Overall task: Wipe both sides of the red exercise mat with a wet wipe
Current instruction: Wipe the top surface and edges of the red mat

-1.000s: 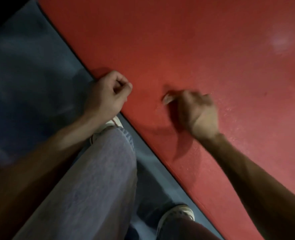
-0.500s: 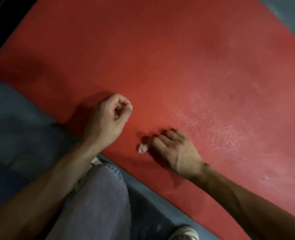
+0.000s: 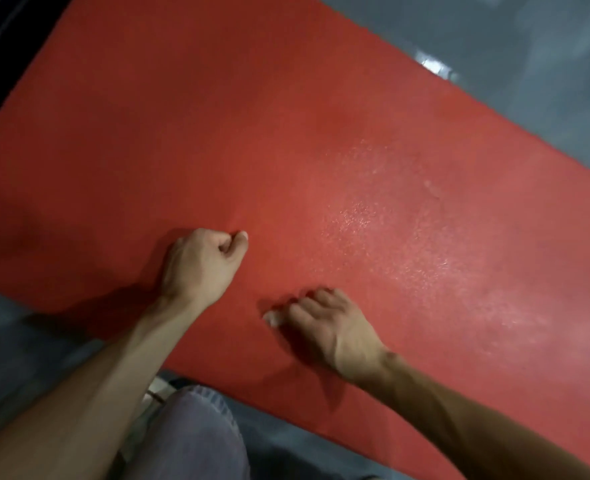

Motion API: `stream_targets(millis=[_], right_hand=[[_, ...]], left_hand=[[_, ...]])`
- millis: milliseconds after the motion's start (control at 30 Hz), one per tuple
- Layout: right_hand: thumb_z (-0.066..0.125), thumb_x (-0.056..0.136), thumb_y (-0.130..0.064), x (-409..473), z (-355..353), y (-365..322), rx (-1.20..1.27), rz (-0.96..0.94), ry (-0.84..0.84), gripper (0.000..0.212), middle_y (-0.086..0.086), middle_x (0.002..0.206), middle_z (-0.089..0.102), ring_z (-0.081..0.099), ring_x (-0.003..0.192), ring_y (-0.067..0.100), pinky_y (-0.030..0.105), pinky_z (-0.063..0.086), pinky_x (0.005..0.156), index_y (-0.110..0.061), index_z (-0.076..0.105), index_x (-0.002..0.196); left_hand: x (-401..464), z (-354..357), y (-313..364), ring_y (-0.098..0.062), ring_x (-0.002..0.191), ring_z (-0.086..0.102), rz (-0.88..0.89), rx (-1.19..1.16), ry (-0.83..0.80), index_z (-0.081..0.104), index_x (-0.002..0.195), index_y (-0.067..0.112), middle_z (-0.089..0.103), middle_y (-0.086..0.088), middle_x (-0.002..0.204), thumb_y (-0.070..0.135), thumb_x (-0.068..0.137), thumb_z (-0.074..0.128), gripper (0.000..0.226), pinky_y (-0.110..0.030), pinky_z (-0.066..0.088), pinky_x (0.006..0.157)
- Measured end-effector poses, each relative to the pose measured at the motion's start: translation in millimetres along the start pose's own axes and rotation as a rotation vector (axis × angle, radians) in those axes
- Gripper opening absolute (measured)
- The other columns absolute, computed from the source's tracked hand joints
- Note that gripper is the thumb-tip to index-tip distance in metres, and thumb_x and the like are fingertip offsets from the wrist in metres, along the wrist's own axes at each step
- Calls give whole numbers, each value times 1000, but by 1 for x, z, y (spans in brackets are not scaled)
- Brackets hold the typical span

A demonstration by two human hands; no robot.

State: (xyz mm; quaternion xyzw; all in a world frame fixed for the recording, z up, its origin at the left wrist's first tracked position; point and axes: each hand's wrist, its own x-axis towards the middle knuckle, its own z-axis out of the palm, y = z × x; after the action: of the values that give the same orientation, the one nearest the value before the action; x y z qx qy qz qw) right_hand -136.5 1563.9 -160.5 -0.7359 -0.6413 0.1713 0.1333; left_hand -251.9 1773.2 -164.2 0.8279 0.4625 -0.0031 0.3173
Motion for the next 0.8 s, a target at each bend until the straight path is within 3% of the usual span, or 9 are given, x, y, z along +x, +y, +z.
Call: stream_targets(millis=[133, 267, 333, 433, 567, 667, 733, 800], right_hand=[[49, 99, -29, -12, -15, 6, -59, 11, -72, 7, -8, 86, 63, 57, 80, 21, 35, 42, 71, -26, 50, 105], [51, 98, -23, -20, -47, 49, -133, 248, -23, 11, -3, 83, 65, 58, 74, 25, 35, 41, 66, -24, 48, 108], [55, 101, -25, -27, -53, 62, -148, 283, -29, 9, -3, 80, 65, 58, 69, 25, 33, 40, 63, -21, 50, 108], [43, 106, -34, -33, -46, 59, -55, 281, -38, 13, -6, 85, 63, 56, 68, 17, 31, 47, 60, -22, 49, 106], [45, 105, -35, -33, -40, 75, -172, 129, 5, 12, -7, 89, 60, 55, 79, 19, 33, 41, 71, -26, 52, 105], [51, 98, -30, -19, -54, 113, -268, -28, -45, 14, -3, 92, 60, 55, 85, 21, 37, 43, 72, -22, 59, 106], [57, 97, -33, 8, -70, 155, -259, 132, 86, 11, -2, 87, 63, 60, 78, 23, 38, 46, 71, -23, 60, 101], [58, 98, -35, 35, -93, 200, -253, 486, 292, 16, -2, 74, 61, 62, 66, 29, 36, 42, 66, -23, 54, 89]], left_hand=[[-1, -2, 5, -47, 67, 57, -30, 18, 7, 44, 51, 4, 50, -12, 68, 44, 95, 61, 61, -38, 36, 56], [-1, -5, 10, -48, 70, 61, -18, 34, -18, 44, 50, 6, 53, -10, 69, 43, 96, 60, 62, -40, 39, 57], [-1, -7, 9, -49, 70, 61, -16, 50, -29, 43, 49, 5, 53, -11, 68, 43, 97, 59, 63, -40, 37, 57], [-1, -10, 13, -49, 69, 59, 1, 81, -63, 40, 50, 6, 52, -13, 67, 43, 99, 58, 64, -43, 39, 57], [2, -12, 10, -43, 68, 62, 44, 169, -145, 41, 53, 7, 54, -14, 60, 45, 99, 56, 62, -40, 34, 56], [16, -20, 21, -27, 49, 47, 214, 201, -259, 39, 57, 9, 38, -9, 47, 50, 95, 56, 58, -39, 28, 53], [32, -25, 36, -18, 45, 35, 342, 213, -331, 36, 57, 11, 34, -5, 47, 51, 94, 55, 57, -40, 25, 52], [52, -24, 54, -17, 46, 39, 423, 250, -367, 39, 59, 11, 40, -6, 49, 55, 95, 54, 59, -40, 30, 53]])
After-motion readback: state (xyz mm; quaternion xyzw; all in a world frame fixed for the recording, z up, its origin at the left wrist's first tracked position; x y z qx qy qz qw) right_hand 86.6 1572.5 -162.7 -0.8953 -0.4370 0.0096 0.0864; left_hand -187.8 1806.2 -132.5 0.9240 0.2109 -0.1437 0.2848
